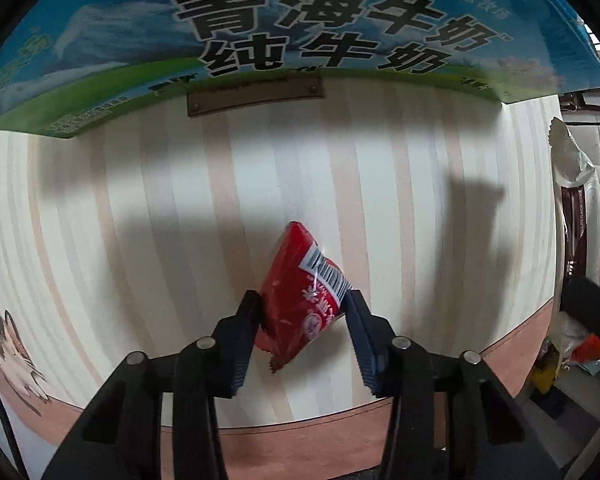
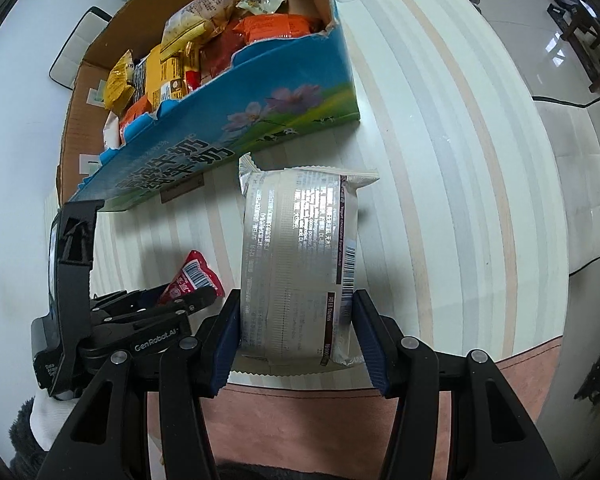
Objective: Organize snacks
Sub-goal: 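Lift the red packet and white packet and carry both over the box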
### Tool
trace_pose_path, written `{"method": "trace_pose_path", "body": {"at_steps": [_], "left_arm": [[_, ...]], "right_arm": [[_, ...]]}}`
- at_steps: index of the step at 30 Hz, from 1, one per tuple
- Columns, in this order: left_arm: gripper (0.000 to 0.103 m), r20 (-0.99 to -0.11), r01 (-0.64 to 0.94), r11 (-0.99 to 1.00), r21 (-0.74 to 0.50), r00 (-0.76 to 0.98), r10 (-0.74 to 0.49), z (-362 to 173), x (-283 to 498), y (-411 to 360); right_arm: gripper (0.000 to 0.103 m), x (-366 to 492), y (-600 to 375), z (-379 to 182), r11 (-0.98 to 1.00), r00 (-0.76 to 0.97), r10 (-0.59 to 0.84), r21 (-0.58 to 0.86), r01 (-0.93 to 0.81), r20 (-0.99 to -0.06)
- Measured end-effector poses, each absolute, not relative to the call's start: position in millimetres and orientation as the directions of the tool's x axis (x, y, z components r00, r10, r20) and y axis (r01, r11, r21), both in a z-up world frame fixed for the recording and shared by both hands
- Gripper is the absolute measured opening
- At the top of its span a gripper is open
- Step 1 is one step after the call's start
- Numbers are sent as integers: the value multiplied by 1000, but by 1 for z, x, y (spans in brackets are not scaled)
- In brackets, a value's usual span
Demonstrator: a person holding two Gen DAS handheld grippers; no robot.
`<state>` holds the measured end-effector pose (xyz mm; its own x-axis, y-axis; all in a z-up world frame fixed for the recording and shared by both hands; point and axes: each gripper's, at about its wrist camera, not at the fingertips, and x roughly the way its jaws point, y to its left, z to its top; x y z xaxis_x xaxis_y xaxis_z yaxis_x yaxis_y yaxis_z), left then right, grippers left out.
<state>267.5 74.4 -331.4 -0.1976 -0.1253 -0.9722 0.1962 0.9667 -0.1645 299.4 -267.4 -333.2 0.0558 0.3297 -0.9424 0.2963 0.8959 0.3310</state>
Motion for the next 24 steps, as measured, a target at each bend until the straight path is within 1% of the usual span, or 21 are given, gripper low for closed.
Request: {"method": "trace_pose_path", "body": {"at_steps": [5, 7, 11, 14, 17, 20, 22, 24], "left_arm": [[39, -966, 141, 970, -197, -197, -167, -328, 258, 87], [38, -959, 107, 967, -233, -190, -210, -318, 255, 93], [38, -941, 78, 945, -317, -150, -303, -279, 252, 103], [38, -921, 79, 918, -388, -86, -381, -232, 257, 111], [38, -907, 101, 903, -419, 2, -421, -179, 279, 113], [38, -900, 135, 898, -419, 68, -430, -143, 310, 106], [38, -902, 145, 904, -401, 106, -418, -131, 337, 103], [38, -905, 129, 910, -393, 119, -408, -131, 365, 102]], "right_arm": [[57, 303, -265, -329, 895, 64, 331, 335, 293, -941], [57, 304, -266, -324, 893, 72, 336, 342, 291, -939], [57, 305, -263, -309, 889, 98, 351, 364, 277, -931], [57, 307, -261, -289, 881, 128, 372, 393, 263, -919], [57, 317, -258, -256, 882, 180, 380, 414, 225, -907], [57, 336, -254, -227, 884, 224, 386, 428, 186, -895], [57, 351, -251, -214, 890, 244, 379, 424, 168, -893], [57, 372, -246, -207, 904, 261, 354, 400, 150, -898]]}}
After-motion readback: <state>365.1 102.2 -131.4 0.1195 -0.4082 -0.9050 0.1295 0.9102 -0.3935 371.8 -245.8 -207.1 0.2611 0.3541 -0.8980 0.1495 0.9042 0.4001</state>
